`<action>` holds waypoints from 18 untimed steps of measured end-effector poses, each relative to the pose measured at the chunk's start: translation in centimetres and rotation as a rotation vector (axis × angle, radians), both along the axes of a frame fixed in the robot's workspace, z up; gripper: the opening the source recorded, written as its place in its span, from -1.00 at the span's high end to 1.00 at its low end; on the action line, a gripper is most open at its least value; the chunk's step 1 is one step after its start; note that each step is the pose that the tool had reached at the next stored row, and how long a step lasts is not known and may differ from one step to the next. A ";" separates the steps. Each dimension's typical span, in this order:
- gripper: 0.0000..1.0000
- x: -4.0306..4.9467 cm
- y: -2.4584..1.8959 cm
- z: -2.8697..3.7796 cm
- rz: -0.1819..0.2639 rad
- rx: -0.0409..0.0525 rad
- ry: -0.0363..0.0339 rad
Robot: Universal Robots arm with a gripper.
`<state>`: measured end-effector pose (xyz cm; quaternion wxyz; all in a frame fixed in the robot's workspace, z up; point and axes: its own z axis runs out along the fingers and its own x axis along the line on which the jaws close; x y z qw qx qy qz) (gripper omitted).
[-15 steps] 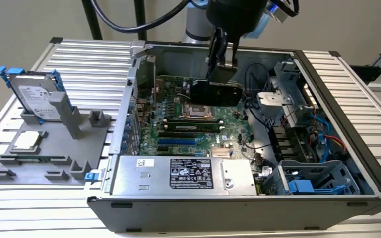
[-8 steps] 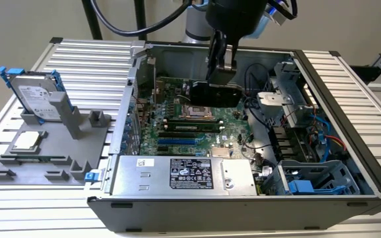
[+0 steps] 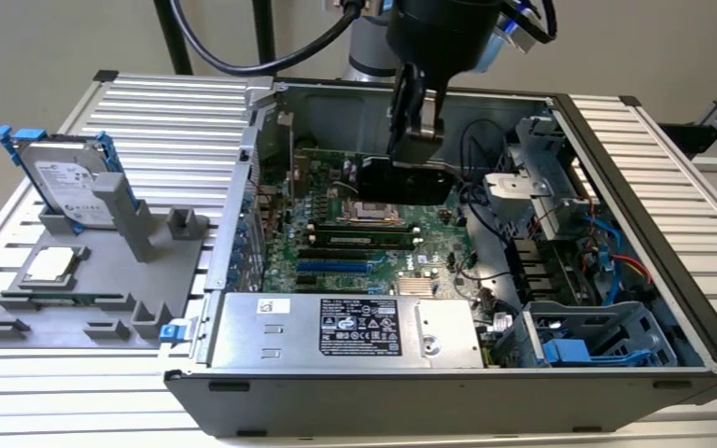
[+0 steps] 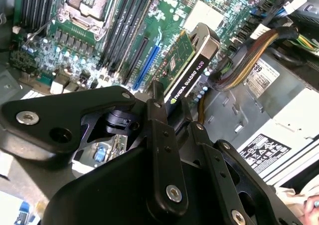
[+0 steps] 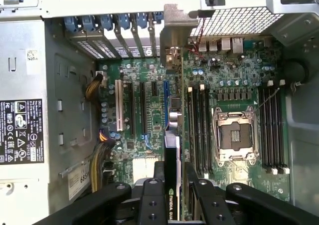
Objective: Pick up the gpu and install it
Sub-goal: 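Insert the gpu into the slot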
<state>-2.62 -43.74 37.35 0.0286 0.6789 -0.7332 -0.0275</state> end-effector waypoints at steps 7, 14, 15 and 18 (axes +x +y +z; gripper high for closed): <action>1.00 0.00 0.01 -0.38 0.000 -0.0001 -0.0002; 1.00 0.00 0.02 -0.69 0.000 -0.0002 -0.0002; 1.00 0.00 0.02 -0.68 0.000 -0.0003 -0.0002; 1.00 0.00 0.02 -0.70 0.000 -0.0002 -0.0002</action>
